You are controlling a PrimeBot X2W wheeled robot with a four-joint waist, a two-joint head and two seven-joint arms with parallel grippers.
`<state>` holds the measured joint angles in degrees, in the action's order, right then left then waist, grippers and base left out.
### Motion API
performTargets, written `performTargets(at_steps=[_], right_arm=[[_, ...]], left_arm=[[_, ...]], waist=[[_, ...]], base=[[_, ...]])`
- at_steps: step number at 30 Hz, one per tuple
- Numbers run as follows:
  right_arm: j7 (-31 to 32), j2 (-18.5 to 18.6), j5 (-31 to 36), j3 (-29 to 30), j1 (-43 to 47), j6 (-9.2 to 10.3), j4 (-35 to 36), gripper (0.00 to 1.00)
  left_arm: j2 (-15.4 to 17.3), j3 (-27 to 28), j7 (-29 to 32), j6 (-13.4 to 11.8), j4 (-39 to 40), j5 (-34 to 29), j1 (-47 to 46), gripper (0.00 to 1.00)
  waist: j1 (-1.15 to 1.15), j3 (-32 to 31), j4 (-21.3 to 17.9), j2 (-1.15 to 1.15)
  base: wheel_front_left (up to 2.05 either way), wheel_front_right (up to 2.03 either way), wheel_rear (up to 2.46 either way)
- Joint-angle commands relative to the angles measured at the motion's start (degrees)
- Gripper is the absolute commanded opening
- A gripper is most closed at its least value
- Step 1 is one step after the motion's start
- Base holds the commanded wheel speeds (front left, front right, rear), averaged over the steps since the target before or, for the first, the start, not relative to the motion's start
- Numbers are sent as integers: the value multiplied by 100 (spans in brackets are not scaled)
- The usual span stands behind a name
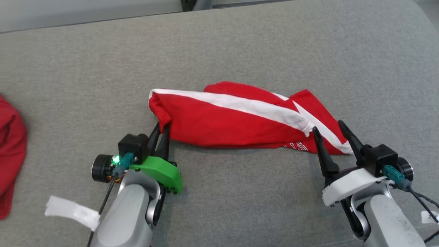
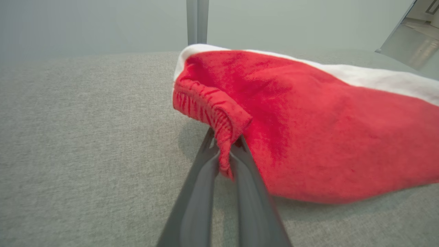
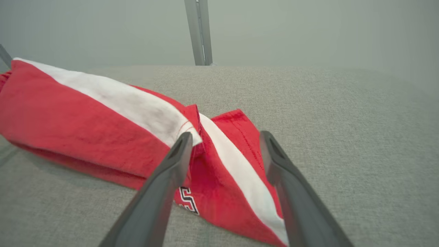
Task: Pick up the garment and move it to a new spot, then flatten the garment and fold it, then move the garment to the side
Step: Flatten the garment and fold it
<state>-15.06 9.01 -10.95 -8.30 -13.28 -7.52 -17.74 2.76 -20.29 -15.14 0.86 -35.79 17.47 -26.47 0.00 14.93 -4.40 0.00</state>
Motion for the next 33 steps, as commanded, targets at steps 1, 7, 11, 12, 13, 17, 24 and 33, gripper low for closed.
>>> performTargets(at_steps=[1,7,11,12,13,17,24,33], right_arm=[[-16,-25,-46,-13,98,6,-30,100],[-16,-132,-79,-135,302,7,-162,100],[-16,-185,-116,-234,383,6,-226,100],[-16,-186,-115,-261,409,6,-241,100],[-16,-178,-127,-286,428,6,-257,100],[-16,-193,-151,-360,507,6,-326,100],[-16,-228,-156,-323,649,6,-337,100],[-16,-280,-122,-290,738,6,-247,100]], left_arm=[[23,40,-1,-33,85,-27,182,0],[23,183,-1,-78,807,-223,1207,0],[25,322,1,-87,967,-257,1742,100],[23,337,1,-70,945,-264,1821,100],[23,355,1,-47,903,-292,1897,100],[23,540,1,-103,743,-331,2100,100],[23,931,1,-170,805,-330,2343,100],[22,1265,1,-178,1305,-348,2600,100]], waist=[[0,-485,499,0],[0,-840,798,0],[0,-985,826,0],[0,-1011,815,0],[0,-1033,799,0],[0,-1146,668,0],[0,-1381,483,0],[0,-1557,387,0]], base=[[0,0,0],[0,0,0],[0,0,0],[0,0,0],[0,0,0],[0,0,0],[0,0,0],[0,0,0]])
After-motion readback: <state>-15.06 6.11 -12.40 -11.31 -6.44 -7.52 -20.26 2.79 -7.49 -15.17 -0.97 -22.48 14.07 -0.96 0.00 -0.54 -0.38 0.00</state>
